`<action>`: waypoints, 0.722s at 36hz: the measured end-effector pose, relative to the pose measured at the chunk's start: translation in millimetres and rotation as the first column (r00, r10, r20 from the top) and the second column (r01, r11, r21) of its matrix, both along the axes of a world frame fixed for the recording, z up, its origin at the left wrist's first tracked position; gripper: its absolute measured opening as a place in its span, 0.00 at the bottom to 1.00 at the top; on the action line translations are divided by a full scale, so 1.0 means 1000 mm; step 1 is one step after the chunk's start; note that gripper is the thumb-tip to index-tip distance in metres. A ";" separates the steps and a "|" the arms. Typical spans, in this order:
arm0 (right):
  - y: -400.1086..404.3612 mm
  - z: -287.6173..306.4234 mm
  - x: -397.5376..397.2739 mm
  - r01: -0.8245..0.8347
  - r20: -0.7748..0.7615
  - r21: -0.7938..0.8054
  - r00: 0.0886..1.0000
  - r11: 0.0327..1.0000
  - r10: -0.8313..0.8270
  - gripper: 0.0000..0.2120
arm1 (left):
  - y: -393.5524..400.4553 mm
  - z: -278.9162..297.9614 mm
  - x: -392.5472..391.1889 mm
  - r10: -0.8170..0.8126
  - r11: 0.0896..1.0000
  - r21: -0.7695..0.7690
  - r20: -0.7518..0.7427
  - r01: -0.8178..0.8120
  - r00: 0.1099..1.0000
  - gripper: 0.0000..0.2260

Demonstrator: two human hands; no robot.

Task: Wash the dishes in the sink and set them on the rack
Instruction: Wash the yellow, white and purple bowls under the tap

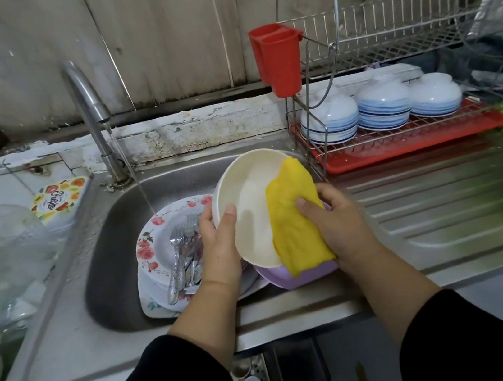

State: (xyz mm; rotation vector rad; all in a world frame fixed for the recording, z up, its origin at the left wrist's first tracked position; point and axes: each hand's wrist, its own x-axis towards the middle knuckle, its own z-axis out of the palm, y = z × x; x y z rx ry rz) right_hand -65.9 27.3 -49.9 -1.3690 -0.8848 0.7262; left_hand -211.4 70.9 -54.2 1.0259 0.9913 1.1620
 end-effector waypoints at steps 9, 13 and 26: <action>0.030 0.035 -0.043 -0.068 0.495 -0.278 0.845 0.958 0.204 0.09 | 0.004 0.006 -0.006 -0.032 0.991 -0.118 0.221 0.059 0.975 0.35; 0.034 0.031 -0.063 -0.207 0.627 -0.642 0.413 0.739 0.660 0.21 | 0.007 0.007 -0.009 -0.029 0.966 -0.232 0.327 0.110 0.945 0.34; 0.073 0.028 -0.049 0.040 0.892 -0.446 0.098 0.894 0.440 0.19 | 0.019 -0.008 -0.018 -0.146 0.930 -0.248 0.432 0.272 0.890 0.17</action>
